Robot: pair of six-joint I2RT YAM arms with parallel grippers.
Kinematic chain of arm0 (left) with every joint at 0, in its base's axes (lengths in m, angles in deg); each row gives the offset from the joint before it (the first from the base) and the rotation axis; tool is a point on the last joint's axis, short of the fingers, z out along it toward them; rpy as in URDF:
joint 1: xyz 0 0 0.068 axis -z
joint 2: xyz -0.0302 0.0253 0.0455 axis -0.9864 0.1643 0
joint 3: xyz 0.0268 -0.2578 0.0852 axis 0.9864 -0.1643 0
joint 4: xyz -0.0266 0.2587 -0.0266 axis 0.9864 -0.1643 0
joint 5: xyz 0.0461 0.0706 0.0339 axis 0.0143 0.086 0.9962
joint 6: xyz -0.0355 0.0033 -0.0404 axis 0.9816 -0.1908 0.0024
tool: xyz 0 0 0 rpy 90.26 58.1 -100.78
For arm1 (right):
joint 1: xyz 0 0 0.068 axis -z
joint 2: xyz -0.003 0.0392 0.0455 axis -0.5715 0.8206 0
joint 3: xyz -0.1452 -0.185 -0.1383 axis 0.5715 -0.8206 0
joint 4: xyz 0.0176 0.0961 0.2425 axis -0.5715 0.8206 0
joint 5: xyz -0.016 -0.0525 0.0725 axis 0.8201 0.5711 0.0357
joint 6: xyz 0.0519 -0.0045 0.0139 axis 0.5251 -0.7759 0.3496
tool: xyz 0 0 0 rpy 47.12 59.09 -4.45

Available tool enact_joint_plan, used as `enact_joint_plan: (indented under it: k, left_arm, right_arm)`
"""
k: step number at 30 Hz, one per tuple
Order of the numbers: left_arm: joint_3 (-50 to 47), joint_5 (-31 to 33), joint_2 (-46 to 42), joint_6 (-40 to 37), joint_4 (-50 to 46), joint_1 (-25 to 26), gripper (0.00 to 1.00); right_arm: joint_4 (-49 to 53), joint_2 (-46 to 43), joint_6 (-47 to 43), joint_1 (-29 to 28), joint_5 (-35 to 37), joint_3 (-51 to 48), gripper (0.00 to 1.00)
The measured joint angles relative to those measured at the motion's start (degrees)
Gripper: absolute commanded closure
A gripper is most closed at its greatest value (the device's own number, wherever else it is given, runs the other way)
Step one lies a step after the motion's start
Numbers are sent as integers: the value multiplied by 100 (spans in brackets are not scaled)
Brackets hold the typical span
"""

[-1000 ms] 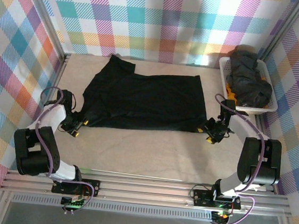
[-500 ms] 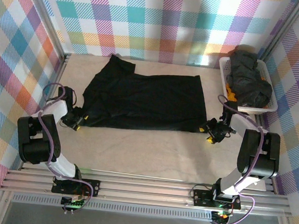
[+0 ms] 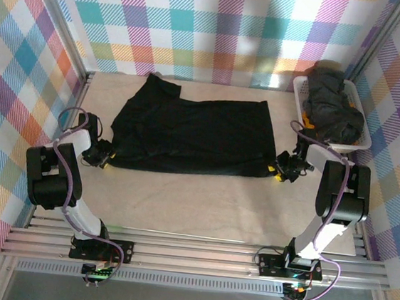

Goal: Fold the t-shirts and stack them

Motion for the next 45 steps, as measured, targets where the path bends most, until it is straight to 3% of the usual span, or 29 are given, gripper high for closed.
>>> enact_joint_plan:
  k: [3,9,16,27,38,40,41,43,45]
  left_arm:
    - [44,7,15,-2,15,-2,100]
    - [-2,66,-190,48,44,-4,100]
    - [-702,-173,-1290,282,-92,13,100]
    - [-2201,-164,-3018,822,-723,133,100]
    - [-2380,-44,-3049,949,-850,168,100]
    - [-2380,-46,-3042,946,-850,168,89]
    - [-2378,-50,-3040,953,-855,168,75]
    - [-2347,-55,-3064,957,-935,170,56]
    - [-2245,-50,-3224,966,-1119,190,48]
  right_arm:
    - [-59,144,-35,0,0,144,98]
    - [-68,-17,-72,-7,125,68,100]
    - [63,-1110,-72,2,459,-481,100]
    - [610,-2028,-90,221,994,-1261,100]
    - [713,-2085,105,258,1226,-1775,100]
    - [713,-2085,140,258,1228,-1775,93]
    - [713,-2085,164,258,1228,-1775,83]
    - [726,-2129,177,260,1235,-1775,66]
    - [796,-2330,153,267,1294,-1770,54]
